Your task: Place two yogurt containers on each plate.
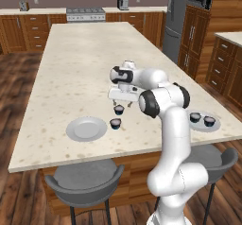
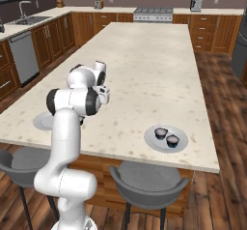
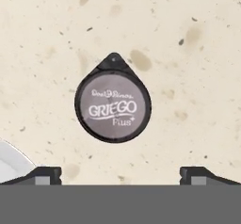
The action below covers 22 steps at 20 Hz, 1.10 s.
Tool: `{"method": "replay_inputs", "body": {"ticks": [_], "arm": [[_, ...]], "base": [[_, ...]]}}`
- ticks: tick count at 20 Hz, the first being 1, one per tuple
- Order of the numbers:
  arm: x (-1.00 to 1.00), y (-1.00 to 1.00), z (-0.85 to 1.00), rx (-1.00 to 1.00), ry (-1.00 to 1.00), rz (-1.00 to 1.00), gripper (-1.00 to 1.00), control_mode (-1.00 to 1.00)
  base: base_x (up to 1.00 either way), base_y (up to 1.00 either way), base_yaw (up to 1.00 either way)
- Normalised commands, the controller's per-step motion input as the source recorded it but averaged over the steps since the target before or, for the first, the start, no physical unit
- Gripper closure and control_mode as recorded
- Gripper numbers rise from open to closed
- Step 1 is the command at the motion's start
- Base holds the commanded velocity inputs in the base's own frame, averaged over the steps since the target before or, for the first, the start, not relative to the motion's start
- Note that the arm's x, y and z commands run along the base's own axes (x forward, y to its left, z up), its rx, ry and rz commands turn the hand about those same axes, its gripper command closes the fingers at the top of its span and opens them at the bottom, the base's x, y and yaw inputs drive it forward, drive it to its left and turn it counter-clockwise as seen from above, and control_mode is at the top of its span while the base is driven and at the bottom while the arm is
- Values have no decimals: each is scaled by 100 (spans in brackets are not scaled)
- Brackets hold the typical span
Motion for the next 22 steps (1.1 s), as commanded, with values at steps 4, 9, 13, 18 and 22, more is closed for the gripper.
{"method": "replay_inputs", "body": {"ticks": [4, 9, 13, 18, 22], "arm": [[-2, -1, -12, 0, -14, 1, -100, -100], [0, 1, -3, 0, -2, 0, -100, -100], [0, 4, -8, 0, 0, 0, -100, -100], [5, 4, -1, 0, 0, 0, -100, -100], [12, 7, -2, 0, 0, 0, -100, -100]], "base": [[0, 0, 0], [0, 0, 0], [0, 0, 0], [0, 0, 0], [0, 0, 0]]}}
